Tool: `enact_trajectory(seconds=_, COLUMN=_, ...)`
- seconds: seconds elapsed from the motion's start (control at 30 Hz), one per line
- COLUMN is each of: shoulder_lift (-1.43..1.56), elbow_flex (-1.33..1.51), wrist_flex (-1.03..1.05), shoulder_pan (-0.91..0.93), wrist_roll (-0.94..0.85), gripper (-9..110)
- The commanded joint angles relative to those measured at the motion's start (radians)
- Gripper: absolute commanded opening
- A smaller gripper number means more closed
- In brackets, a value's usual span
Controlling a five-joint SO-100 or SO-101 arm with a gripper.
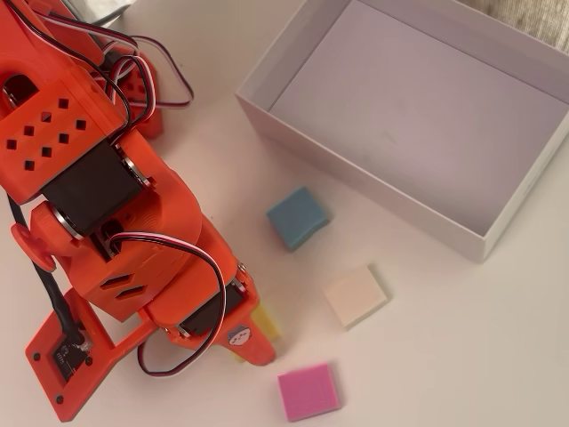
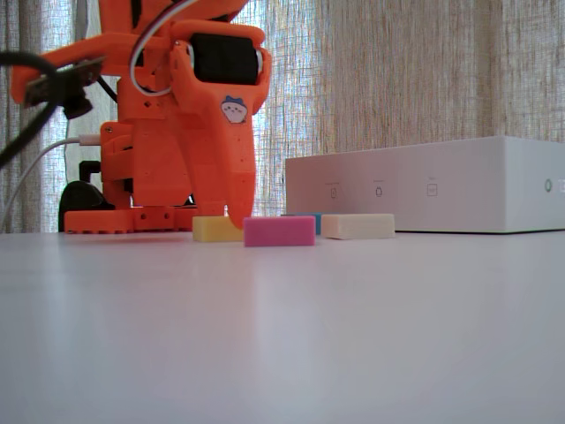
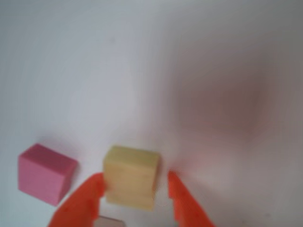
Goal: Grasp the yellow cuboid and put it in the bin.
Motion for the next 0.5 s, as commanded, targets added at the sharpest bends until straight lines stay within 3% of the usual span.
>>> enact_trajectory(seconds=0.0, shoulder_lift=-0.014, elbow_flex=-0.002, wrist_flex=-0.009, shoulder_pan=-0.005, wrist_roll=-0.018, gripper=7)
enact_trajectory(seconds=0.1, shoulder_lift=-0.020, elbow_flex=-0.006, wrist_flex=-0.009, shoulder_pan=-0.003, wrist_roll=-0.021, gripper=3)
enact_trajectory(seconds=0.2, shoulder_lift=-0.018, elbow_flex=-0.011, wrist_flex=-0.015, shoulder_pan=-0.008, wrist_roll=-0.041, gripper=-8)
enact_trajectory(seconds=0.47, shoulder_lift=0.127, elbow_flex=-0.133, wrist_flex=0.002, shoulder_pan=0.020, wrist_roll=-0.173, gripper=-8)
